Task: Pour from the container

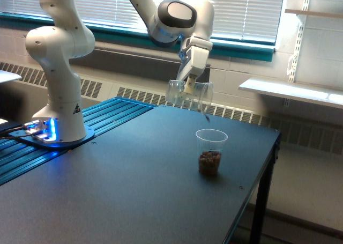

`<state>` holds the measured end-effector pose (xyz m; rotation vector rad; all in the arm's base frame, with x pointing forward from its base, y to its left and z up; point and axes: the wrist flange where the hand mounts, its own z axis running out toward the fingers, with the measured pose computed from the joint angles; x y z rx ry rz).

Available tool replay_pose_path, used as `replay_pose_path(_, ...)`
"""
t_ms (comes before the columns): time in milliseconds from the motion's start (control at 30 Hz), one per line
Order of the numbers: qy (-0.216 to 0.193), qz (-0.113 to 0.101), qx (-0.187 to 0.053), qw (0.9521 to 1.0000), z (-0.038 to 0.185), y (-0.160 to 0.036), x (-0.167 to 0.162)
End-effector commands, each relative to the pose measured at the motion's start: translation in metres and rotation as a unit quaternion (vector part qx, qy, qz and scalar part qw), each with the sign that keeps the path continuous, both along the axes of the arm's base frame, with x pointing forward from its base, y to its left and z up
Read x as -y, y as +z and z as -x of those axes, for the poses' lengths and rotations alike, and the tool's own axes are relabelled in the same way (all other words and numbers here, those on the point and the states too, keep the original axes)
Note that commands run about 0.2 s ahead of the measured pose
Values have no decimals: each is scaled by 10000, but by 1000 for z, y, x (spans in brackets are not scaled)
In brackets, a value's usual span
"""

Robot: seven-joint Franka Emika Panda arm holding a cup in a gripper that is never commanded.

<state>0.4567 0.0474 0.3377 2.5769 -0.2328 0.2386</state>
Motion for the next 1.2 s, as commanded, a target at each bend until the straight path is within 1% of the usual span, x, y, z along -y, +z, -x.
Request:
replay_pose_path(33,100,112,-90,9998,0,-2,-5)
replay_pose_path(467,125,101,-115,9998,-1,-5,-7)
replay_pose_path(800,115,33,-123,9999,-1,-7,-6)
replay_pose_path(1200,85,-62,-76,9999,3,-11,-3)
